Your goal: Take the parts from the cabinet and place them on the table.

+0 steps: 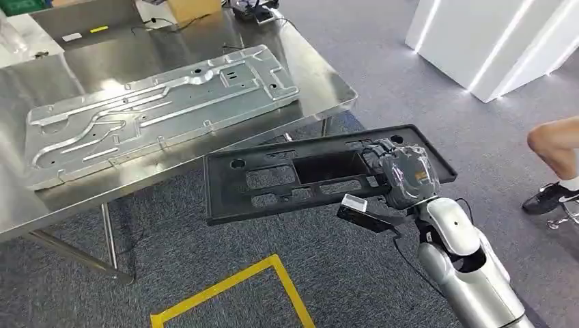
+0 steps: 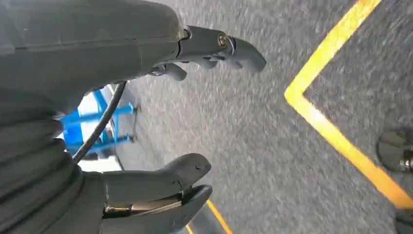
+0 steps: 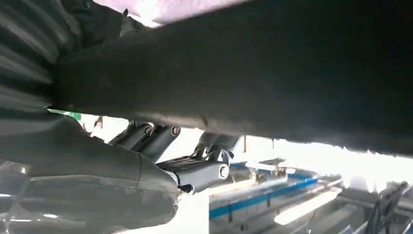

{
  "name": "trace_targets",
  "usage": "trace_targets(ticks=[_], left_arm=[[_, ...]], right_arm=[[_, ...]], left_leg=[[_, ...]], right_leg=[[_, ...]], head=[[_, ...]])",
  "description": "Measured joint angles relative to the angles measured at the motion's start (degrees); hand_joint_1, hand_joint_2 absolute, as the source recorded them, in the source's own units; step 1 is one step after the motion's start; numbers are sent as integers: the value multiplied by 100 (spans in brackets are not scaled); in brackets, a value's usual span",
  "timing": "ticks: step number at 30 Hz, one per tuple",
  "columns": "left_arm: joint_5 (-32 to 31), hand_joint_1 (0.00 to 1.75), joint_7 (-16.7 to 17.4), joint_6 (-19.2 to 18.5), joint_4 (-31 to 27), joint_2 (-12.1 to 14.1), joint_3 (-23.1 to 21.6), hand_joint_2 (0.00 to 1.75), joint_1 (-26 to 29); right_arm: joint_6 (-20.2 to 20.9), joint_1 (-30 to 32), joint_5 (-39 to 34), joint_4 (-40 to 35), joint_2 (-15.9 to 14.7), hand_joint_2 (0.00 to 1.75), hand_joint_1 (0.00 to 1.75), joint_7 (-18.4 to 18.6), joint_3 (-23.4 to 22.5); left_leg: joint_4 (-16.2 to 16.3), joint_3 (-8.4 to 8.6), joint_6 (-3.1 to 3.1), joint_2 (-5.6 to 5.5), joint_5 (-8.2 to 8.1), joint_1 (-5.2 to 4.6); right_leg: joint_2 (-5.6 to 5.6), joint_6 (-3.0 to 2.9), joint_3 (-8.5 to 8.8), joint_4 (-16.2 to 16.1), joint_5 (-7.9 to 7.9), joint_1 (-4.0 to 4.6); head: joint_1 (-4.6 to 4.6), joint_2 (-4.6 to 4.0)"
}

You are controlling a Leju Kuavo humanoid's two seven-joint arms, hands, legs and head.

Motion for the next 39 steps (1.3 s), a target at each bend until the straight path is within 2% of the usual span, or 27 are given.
trace_targets(ticks=[1,2,3,4,5,7,8,9,10,11,12,13,14,16,17,18,19,20,22,23,24,25,27,29,30,31,39], left_arm=[[9,0,2,0,0,0,4,175,26],[11,0,2,0,2,2,9,175,40],[11,0,2,-7,-2,4,9,175,50],[9,0,2,-7,-2,0,11,175,43],[7,0,9,-13,-2,4,13,175,29],[4,0,11,-41,-2,4,15,175,17],[2,0,13,-59,-2,4,15,175,13],[-4,0,15,-63,-2,4,15,175,14],[-4,0,17,-68,-2,7,15,175,21],[-4,0,20,-74,-2,9,17,175,29],[-4,0,20,-74,-2,9,17,175,33],[-4,0,20,-74,0,11,17,175,21],[-4,0,20,-74,-2,13,20,175,11],[-4,0,22,-77,0,13,20,175,28],[-4,0,24,-87,0,13,20,175,37],[-2,0,24,-87,-2,13,20,175,43],[-2,0,26,-90,-2,13,22,175,37],[-2,0,28,-90,-2,13,22,175,29],[-2,0,28,-90,-2,13,22,175,0],[-4,0,28,-90,-2,15,22,175,-5],[-4,0,31,-90,-2,15,22,175,-12],[-4,0,28,-90,-2,15,22,175,-9],[-11,0,28,-90,-2,15,22,175,16],[-11,0,28,-92,-2,15,22,175,34],[-7,0,28,-92,-2,22,22,175,38],[0,0,28,-92,-2,24,22,175,55],[76,0,24,-116,-2,28,31,175,51]], right_arm=[[2,-9,0,2,0,175,175,4,9],[2,-26,-2,2,11,175,175,2,20],[2,-48,-2,0,28,175,175,4,29],[4,-53,-2,0,28,175,175,9,29],[9,-63,-2,2,28,175,175,15,29],[11,-66,-2,15,28,175,175,17,29],[17,-65,-2,20,28,175,175,17,31],[17,-65,-2,22,28,175,175,17,31],[20,-66,-2,20,28,175,175,17,33],[17,-69,-2,20,28,175,175,15,33],[17,-73,-2,20,31,175,175,15,33],[17,-78,-2,20,28,175,175,15,33],[20,-97,-2,22,28,175,175,17,33],[22,-107,-2,24,33,175,175,20,35],[22,-115,-2,22,52,175,175,17,37],[22,-128,-2,22,59,175,175,17,44],[22,-138,-2,26,66,175,175,15,55],[26,-158,-2,31,64,175,175,15,59],[31,-149,-2,55,61,175,175,37,59],[39,-144,-2,77,59,175,175,44,61],[42,-142,5,98,55,175,175,55,66],[42,-145,24,107,46,175,175,66,77],[42,-175,37,107,15,175,175,85,85],[42,-240,35,116,-24,175,175,96,83],[42,-255,33,120,-41,175,175,96,83],[46,-268,33,125,-44,175,175,96,85],[109,-366,123,162,-48,175,175,70,118]], left_leg=[[-26,-7,-44,-73,16,17],[-33,-41,-77,-157,10,-1],[44,-27,-98,130,-34,-9],[268,-125,-146,496,-172,-32],[637,-314,-182,656,-365,-11],[1491,-774,-230,764,-698,34],[1675,-898,-244,778,-695,46],[1569,-863,-253,785,-559,51],[1230,-702,-253,802,-332,51],[703,-428,-237,870,-47,48],[161,-142,-203,1083,196,34],[-6,-60,-170,1308,79,-63],[-29,-70,-94,1208,115,-58],[-19,-102,-43,1082,89,-76],[-67,-79,-5,1000,98,-81],[-147,9,50,938,132,2],[-176,35,78,860,132,-4],[-177,41,117,820,136,-11],[-168,44,149,659,118,-20],[-155,47,154,570,113,-25],[-138,55,157,515,100,-26],[-118,71,159,467,74,-26],[-52,112,132,362,3,-21],[48,52,68,295,-51,-54],[59,20,69,298,-46,-57],[29,27,98,305,-42,-53],[-51,101,60,342,-43,-48]], right_leg=[[-61,-29,9,-5,-6,8],[-147,-67,49,-66,14,-57],[-234,-101,97,-111,26,-55],[-296,-125,142,-140,19,-45],[-386,-157,164,-144,4,-27],[-556,-177,193,-142,-38,-14],[-640,-173,209,-141,-58,-14],[-718,-163,234,-141,-79,-16],[-795,-153,267,-141,-106,-19],[-868,-133,315,-141,-138,-19],[-936,-111,367,-141,-176,-14],[-1001,-79,388,-145,-203,23],[-1036,-49,386,-142,-217,44],[-1161,-6,424,-177,-238,57],[-1235,34,477,-205,-251,61],[-1065,75,496,-167,-310,17],[-725,73,438,3,-407,10],[-537,62,240,389,-611,-3],[-423,68,-273,1282,-948,2],[-417,73,-467,1543,-959,1],[-416,74,-532,1518,-810,2],[-416,69,-472,1251,-533,-1],[-394,44,-156,354,80,-5],[-306,-8,-33,-22,48,18],[-300,-10,-52,-29,73,-10],[-296,-3,-47,-25,74,6],[-264,-59,-25,-30,52,21]], head=[[0,0],[0,0],[-2,0],[-11,0],[-9,0],[-9,0],[-11,0],[-9,0],[-11,0],[-11,0],[-9,0],[-9,0],[-4,0],[-7,0],[-9,0],[-2,0],[-4,0],[2,0],[2,0],[0,0],[0,0],[0,0],[2,0],[0,0],[-9,0],[-2,0],[-4,0]])
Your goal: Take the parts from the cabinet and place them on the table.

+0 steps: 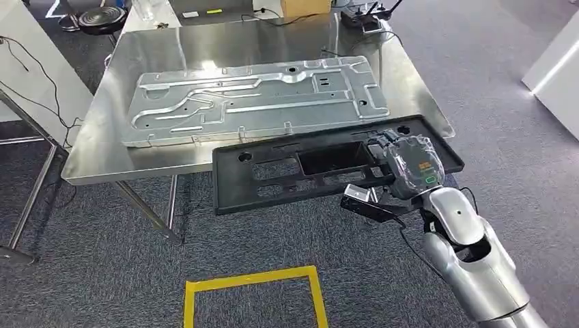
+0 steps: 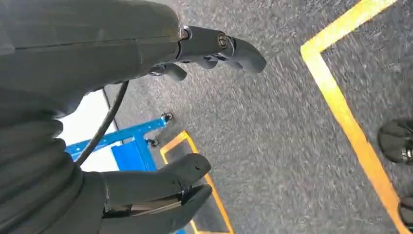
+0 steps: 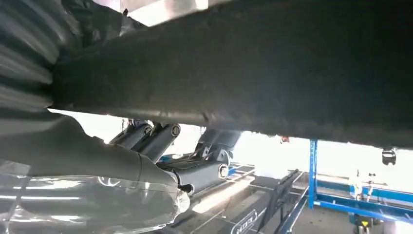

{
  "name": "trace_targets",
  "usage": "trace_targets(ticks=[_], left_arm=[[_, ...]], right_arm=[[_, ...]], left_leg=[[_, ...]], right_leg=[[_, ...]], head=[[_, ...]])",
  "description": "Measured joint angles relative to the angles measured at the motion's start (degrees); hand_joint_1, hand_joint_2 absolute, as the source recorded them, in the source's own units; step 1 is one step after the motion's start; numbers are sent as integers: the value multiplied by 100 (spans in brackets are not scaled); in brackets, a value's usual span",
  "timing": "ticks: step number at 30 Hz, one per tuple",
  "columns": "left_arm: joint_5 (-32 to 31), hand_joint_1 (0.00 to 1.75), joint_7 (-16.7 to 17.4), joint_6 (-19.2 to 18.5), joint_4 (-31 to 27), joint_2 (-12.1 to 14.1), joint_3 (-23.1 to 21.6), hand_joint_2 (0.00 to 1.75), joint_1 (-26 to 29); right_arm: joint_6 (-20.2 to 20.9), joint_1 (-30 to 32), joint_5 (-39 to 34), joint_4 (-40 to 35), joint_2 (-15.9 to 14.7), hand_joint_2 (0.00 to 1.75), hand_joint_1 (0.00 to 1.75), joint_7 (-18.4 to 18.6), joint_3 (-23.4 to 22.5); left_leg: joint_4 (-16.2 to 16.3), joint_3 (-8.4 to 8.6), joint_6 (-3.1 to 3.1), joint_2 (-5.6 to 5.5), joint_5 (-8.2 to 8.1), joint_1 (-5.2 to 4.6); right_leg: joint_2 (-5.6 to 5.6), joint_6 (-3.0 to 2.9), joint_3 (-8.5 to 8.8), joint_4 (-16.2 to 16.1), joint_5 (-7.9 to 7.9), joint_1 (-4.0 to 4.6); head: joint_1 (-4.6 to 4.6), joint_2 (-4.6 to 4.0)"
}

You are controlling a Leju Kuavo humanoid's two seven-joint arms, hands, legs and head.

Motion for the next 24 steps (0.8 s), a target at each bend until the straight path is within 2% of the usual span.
trace_targets(ticks=[8,21,22,23,24], left_arm=[[35,0,0,-9,0,-2,7,175,3],[42,0,0,-7,0,-4,9,175,0],[42,0,0,-9,0,-4,9,175,-1],[50,0,0,-9,2,2,9,175,-3],[57,0,0,-9,0,4,11,175,-1]], right_arm=[[0,-7,28,2,2,175,175,33,13],[37,-82,-33,42,-66,175,175,28,15],[42,-85,-39,44,-68,175,175,22,13],[50,-92,-50,44,-72,175,175,9,15],[66,-107,-61,42,-74,175,175,-13,15]], left_leg=[[-5,-1,-38,0,-5,0],[-4,0,-36,1,-6,-15],[-1,0,-30,1,-9,-18],[27,-3,43,10,-30,-59],[-118,69,117,13,24,-40]], right_leg=[[-1,-2,6,-3,-2,3],[0,6,28,-39,3,-10],[-1,12,29,-47,7,-13],[6,89,56,-127,44,-72],[7,130,127,-221,67,-41]], head=[[0,0],[0,0],[0,0],[-2,0],[-2,0]])
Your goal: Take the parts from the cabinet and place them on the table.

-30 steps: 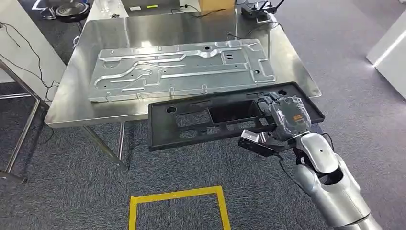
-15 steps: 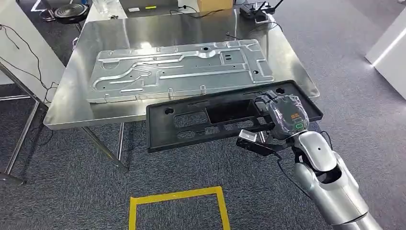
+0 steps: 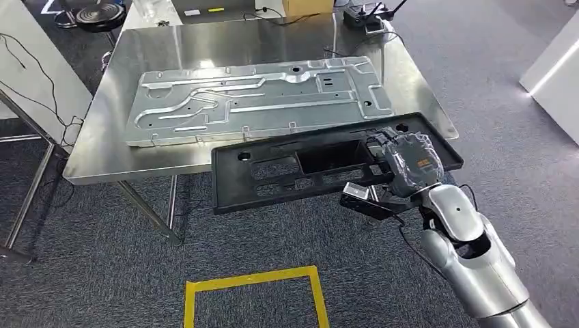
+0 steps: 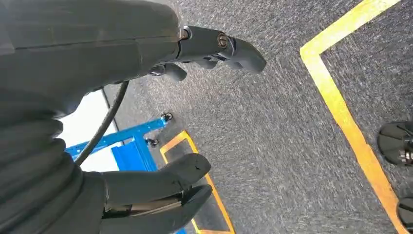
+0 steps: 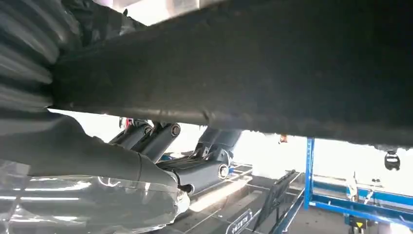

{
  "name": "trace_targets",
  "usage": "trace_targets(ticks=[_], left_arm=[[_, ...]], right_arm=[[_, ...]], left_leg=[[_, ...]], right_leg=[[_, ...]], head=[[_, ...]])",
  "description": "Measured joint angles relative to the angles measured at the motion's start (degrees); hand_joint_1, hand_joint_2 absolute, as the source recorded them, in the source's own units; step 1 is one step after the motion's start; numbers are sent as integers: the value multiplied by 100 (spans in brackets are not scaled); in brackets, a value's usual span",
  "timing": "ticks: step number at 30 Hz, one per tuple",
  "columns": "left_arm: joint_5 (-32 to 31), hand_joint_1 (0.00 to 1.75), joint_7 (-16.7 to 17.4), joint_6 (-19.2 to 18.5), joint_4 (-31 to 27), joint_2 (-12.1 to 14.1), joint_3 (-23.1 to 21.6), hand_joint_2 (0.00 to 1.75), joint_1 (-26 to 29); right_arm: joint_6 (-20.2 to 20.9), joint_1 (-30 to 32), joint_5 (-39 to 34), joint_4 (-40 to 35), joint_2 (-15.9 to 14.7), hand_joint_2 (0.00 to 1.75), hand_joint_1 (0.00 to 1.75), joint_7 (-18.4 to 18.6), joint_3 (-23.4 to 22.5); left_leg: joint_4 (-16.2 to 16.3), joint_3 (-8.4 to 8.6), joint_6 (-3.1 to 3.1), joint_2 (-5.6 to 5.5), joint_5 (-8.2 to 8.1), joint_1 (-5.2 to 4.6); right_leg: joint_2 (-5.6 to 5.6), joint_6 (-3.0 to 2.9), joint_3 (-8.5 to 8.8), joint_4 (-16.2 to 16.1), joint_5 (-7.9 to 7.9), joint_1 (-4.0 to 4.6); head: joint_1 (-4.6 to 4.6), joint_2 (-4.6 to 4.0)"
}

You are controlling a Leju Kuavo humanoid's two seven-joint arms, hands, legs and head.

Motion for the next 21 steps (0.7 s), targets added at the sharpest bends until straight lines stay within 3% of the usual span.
trace_targets(ticks=[1,2,4,5,6,7,8,9,10,11,12,13,15,16,17,18,20,21], left_arm=[[2,0,-2,0,0,-4,0,175,3],[9,0,-7,-2,0,-9,0,175,5],[30,0,-9,-11,0,-9,4,175,4],[42,0,-9,-20,0,-11,4,175,4],[50,0,-11,-20,0,-18,7,175,7],[52,0,-15,-28,0,-22,7,175,9],[55,0,-15,-31,0,-26,9,175,10],[59,0,-17,-33,0,-31,9,175,8],[59,0,-20,-35,0,-31,9,175,5],[61,0,-20,-33,2,-22,9,175,7],[63,0,-22,-33,4,5,11,175,-16],[68,0,-24,-33,4,0,11,175,-15],[68,0,-26,-42,2,-7,11,175,2],[68,0,-26,-39,4,-7,11,175,13],[68,0,-26,-42,2,-22,11,175,23],[68,0,-26,-39,2,-20,11,175,9],[68,0,-26,-35,2,-20,11,175,-24],[68,0,-28,-35,2,-20,11,175,-26]], right_arm=[[11,-16,-4,6,-19,175,175,-17,0],[26,-64,-18,13,-22,175,175,-40,0],[48,-138,-53,37,-22,175,175,-57,0],[52,-137,-61,50,-22,175,175,-57,0],[70,-135,-63,74,-22,175,175,-57,2],[81,-137,-64,96,-22,175,175,-57,2],[90,-141,-66,114,-22,175,175,-59,9],[100,-159,-72,118,-22,175,175,-61,18],[109,-186,-81,125,-22,175,175,-68,26],[114,-204,-85,140,-22,175,175,-74,33],[122,-228,-92,142,-22,175,175,-77,50],[135,-214,-101,149,-33,175,175,-77,57],[142,-213,-101,162,-37,175,175,-74,83],[142,-238,-105,162,-39,175,175,-74,85],[142,-264,-105,162,-39,175,175,-77,92],[140,-274,-107,162,-39,175,175,-74,94],[142,-275,-125,166,-46,175,175,-77,94],[144,-275,-123,184,-46,175,175,-77,96]], left_leg=[[-208,143,20,1,101,78],[-298,207,45,-1,136,75],[-298,210,47,4,138,75],[-288,208,48,-5,123,75],[-268,204,32,-34,108,79],[-237,202,8,-73,89,91],[-183,197,-35,-115,50,114],[-102,190,-81,-165,-4,136],[-3,166,-130,-202,-65,160],[56,84,-183,-230,-116,149],[179,11,-224,-277,-154,130],[148,11,-243,-300,-139,132],[139,-42,-280,-430,-122,170],[163,-41,-302,-455,-146,179],[325,-88,-327,-84,-234,141],[648,-253,-349,178,-400,134],[1530,-742,-376,391,-753,141],[1802,-912,-373,422,-790,141]], right_leg=[[-38,-5,38,38,-20,15],[-69,-7,-33,195,-137,21],[-70,6,-417,956,-557,9],[-70,23,-613,1330,-706,-1],[-71,45,-742,1553,-736,-13],[-71,69,-731,1502,-623,-33],[-69,96,-581,1188,-380,-59],[-49,131,-338,720,-111,-88],[47,166,-113,265,60,-135],[278,179,-97,298,-126,-114],[301,84,-124,245,-101,-125],[212,18,-146,297,-109,-101],[102,-63,-146,306,-115,-80],[24,-116,-128,290,-108,-118],[-32,-146,-103,279,-121,-98],[-101,-173,-91,279,-132,-87],[-261,-210,-76,279,-160,-51],[-348,-223,-67,279,-173,-38]], head=[[11,0],[15,0],[15,0],[15,0],[15,0],[15,0],[13,0],[15,0],[15,0],[18,0],[26,0],[28,0],[28,0],[31,0],[24,0],[20,0],[22,0],[20,0]])
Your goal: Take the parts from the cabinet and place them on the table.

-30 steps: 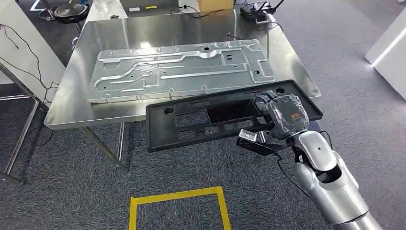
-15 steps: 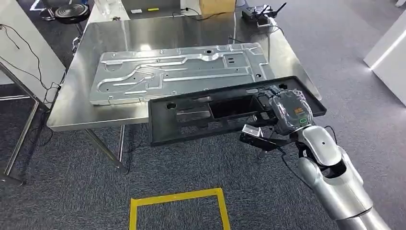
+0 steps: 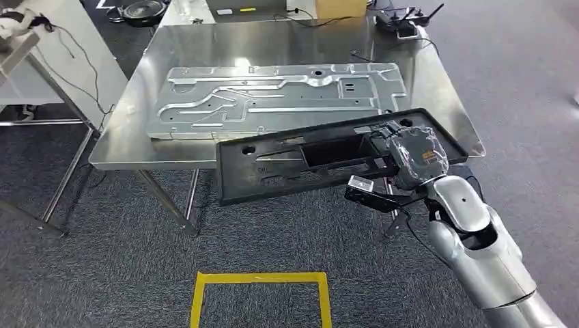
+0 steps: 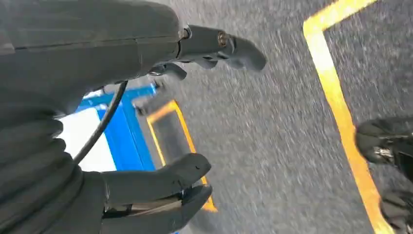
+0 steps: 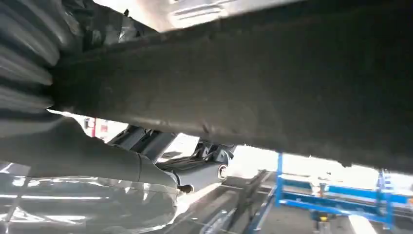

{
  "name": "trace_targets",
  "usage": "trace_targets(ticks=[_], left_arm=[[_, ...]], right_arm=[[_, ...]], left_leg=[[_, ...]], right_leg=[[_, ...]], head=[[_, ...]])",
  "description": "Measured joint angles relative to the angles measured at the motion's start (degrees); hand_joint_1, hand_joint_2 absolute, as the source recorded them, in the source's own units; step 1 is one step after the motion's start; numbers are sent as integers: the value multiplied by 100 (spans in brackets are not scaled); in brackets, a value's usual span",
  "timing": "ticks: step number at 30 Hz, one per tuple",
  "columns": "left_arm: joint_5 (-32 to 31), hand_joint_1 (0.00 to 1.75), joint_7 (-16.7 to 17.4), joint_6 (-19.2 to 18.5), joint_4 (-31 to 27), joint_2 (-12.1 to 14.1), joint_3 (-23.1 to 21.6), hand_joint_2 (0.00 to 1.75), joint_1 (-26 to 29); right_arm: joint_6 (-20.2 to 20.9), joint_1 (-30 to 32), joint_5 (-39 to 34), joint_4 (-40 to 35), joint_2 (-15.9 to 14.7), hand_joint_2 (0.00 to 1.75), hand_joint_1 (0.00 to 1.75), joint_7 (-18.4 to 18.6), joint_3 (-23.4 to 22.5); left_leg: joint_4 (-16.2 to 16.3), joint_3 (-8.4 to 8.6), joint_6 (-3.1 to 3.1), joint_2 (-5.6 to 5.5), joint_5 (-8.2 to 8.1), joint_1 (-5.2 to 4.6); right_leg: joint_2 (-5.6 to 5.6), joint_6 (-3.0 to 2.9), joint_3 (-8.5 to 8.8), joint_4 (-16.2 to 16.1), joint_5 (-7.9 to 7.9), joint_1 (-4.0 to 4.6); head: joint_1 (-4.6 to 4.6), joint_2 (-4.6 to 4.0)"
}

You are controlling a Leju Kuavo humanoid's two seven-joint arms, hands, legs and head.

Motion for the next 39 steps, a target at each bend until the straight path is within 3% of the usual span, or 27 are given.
trace_targets(ticks=[1,2,3,4,5,6,9,10,11,12,13,14,15,16,18,19,20,22,23,29,39], left_arm=[[0,0,-2,0,0,0,0,175,1],[0,0,-4,-2,0,0,0,175,5],[0,0,-4,-4,0,0,0,175,16],[0,0,-4,-4,0,0,0,175,22],[0,0,-4,-2,0,2,0,175,19],[0,0,-4,-2,0,9,0,175,8],[0,0,-7,-2,0,9,0,175,26],[2,0,-7,-2,0,9,0,175,25],[0,0,-7,-2,0,-4,0,175,29],[0,0,-7,-2,0,-7,0,175,19],[0,0,-7,-2,0,-7,0,175,7],[0,0,-7,0,0,-7,0,175,-3],[2,0,-7,-2,0,-7,0,175,-2],[0,0,-7,-2,0,-7,0,175,-2],[0,0,-7,-2,0,-7,0,175,4],[0,0,-7,-2,0,-7,0,175,9],[0,0,-7,-2,0,-9,0,175,16],[0,0,-7,-4,0,-13,0,175,21],[0,0,-7,-7,0,-13,0,175,23],[0,0,-9,-35,-2,-17,0,175,19],[11,0,-39,-120,-2,-17,0,175,22]], right_arm=[[2,1,0,9,0,175,175,0,2],[2,0,0,9,0,175,175,0,9],[0,-8,-2,9,0,175,175,-7,15],[0,-17,-4,9,0,175,175,-13,20],[0,-23,-4,9,0,175,175,-15,22],[0,-28,-7,9,-2,175,175,-15,24],[0,-34,-9,9,-4,175,175,-15,42],[0,-34,-9,-2,2,175,175,-15,50],[0,-43,-11,0,-2,175,175,-26,52],[-4,-56,-11,-2,-2,175,175,-31,57],[-2,-52,-20,4,-17,175,175,-26,61],[-2,-44,-20,15,-28,175,175,-26,70],[0,-41,-20,28,-37,175,175,-24,79],[2,-32,-20,39,-37,175,175,-24,85],[2,-32,-33,48,-39,175,175,-37,92],[4,-43,-39,48,-39,175,175,-37,94],[9,-57,-42,52,-44,175,175,-35,94],[20,-83,-48,65,-50,175,175,-37,98],[24,-83,-48,72,-50,175,175,-35,103],[48,-175,-57,114,-50,175,175,-46,171],[92,-282,-94,201,-50,175,175,-83,295]], left_leg=[[-1,-27,11,6,96,0],[-249,73,37,9,301,-3],[-696,286,77,35,566,-11],[-1184,529,130,128,812,-30],[-1512,673,184,387,829,-84],[-1595,728,201,476,786,-159],[-1613,680,246,257,805,-158],[-1712,773,293,194,836,-118],[-1777,825,312,131,868,-98],[-1797,846,345,85,879,-86],[-1798,845,371,14,872,-83],[-1795,846,385,-55,865,-87],[-1786,845,397,-126,857,-102],[-1772,847,402,-190,851,-110],[-1736,872,407,-281,812,-117],[-1706,891,390,-325,782,-118],[-1682,882,376,-356,750,-117],[-1636,812,327,-397,734,-129],[-1612,806,343,-385,729,-142],[-1682,857,331,-369,725,-127],[-1695,864,291,-369,728,-124]], right_leg=[[-72,-5,17,0,-17,9],[-144,-2,41,0,-40,22],[-211,4,76,0,-61,35],[-270,12,116,-1,-87,43],[-327,30,145,-16,-107,50],[-382,64,154,-14,-124,104],[-574,138,219,-110,-111,111],[-602,189,279,-138,-142,114],[-308,205,282,-43,-213,80],[-25,195,139,240,-385,67],[123,196,-105,705,-605,65],[172,206,-347,1135,-772,66],[191,215,-563,1470,-846,66],[191,217,-655,1549,-772,67],[196,193,-497,1004,-263,69],[209,167,-292,475,74,71],[262,124,-173,81,238,80],[295,82,-107,-45,151,104],[305,122,-109,-93,178,102],[318,79,-87,-96,154,116],[316,73,-80,-94,150,114]], head=[[2,0],[0,0],[0,0],[0,0],[2,0],[0,0],[4,0],[6,0],[18,0],[11,0],[18,0],[13,0],[15,0],[13,0],[13,0],[13,0],[15,0],[11,0],[11,0],[11,0],[11,0]])
